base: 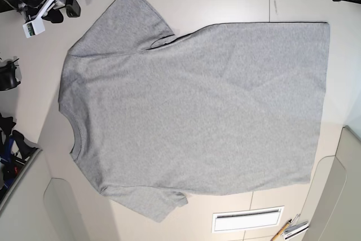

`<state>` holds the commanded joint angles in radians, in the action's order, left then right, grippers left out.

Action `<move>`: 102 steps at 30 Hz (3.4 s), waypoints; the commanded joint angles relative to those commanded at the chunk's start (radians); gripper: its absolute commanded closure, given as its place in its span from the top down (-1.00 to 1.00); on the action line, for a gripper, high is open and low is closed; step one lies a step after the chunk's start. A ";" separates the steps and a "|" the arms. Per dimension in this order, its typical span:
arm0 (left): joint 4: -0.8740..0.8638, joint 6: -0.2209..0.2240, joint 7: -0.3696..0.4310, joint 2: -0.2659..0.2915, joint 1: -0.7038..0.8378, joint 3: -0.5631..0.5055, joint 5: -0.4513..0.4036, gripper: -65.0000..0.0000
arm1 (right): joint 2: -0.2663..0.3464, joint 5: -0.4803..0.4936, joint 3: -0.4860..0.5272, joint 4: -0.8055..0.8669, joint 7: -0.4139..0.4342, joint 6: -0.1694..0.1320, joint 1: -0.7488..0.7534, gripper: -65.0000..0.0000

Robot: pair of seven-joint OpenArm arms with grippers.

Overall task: Fold the T-shirt properly
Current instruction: 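Move both grippers toward the shirt's shoulder edge, then grasp the grey shirt's shoulder edge with both grippers at each end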

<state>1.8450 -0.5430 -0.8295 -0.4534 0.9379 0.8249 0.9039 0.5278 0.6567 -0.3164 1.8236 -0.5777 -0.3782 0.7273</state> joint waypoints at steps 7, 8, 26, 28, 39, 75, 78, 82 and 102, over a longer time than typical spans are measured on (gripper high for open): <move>-0.144 -0.002 -0.035 -0.052 -0.174 -0.008 0.043 0.45 | -0.032 0.033 0.000 -0.064 -0.033 -0.040 -0.068 0.02; -0.174 -0.011 -0.035 -0.061 -0.197 -0.008 0.050 0.45 | -0.032 0.037 0.000 -0.064 -0.033 -0.040 -0.068 0.02; -0.453 -0.072 -0.118 -0.131 -0.375 -0.285 0.102 0.45 | -0.032 0.043 0.000 -0.064 -0.033 -0.045 -0.071 0.02; -0.453 -0.074 -0.156 -0.131 -0.372 -0.314 0.103 0.45 | -0.032 0.044 0.000 -0.064 -0.033 -0.057 -0.071 0.02; -0.442 -0.135 -0.220 -0.126 -0.339 -0.356 0.151 0.45 | -0.101 0.110 0.000 -0.064 -0.074 -0.057 -0.107 0.02; -0.442 -0.155 -0.201 -0.126 -0.342 -0.356 0.261 -1.00 | -0.316 0.102 0.116 -0.156 -0.070 -0.146 -0.184 -1.00; -0.441 -0.155 -0.145 -0.127 -0.342 -0.355 0.262 -1.00 | -0.345 0.103 0.116 -0.152 -0.070 -0.196 -0.184 -1.00; -0.423 -0.155 -0.156 -0.130 -0.342 -0.353 0.259 -1.00 | -0.348 0.103 0.096 -0.119 -0.125 -0.198 -0.183 -1.00; -0.176 -0.155 -0.266 -0.131 -0.279 -0.127 0.295 -1.00 | -0.317 0.312 -0.092 0.123 -0.212 -0.232 -0.027 -1.00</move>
<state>1.6688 -0.6981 -1.0954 -0.5846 0.6590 0.6983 1.1988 0.2108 0.9684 -0.4088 1.9465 -0.7895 -0.6098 0.7002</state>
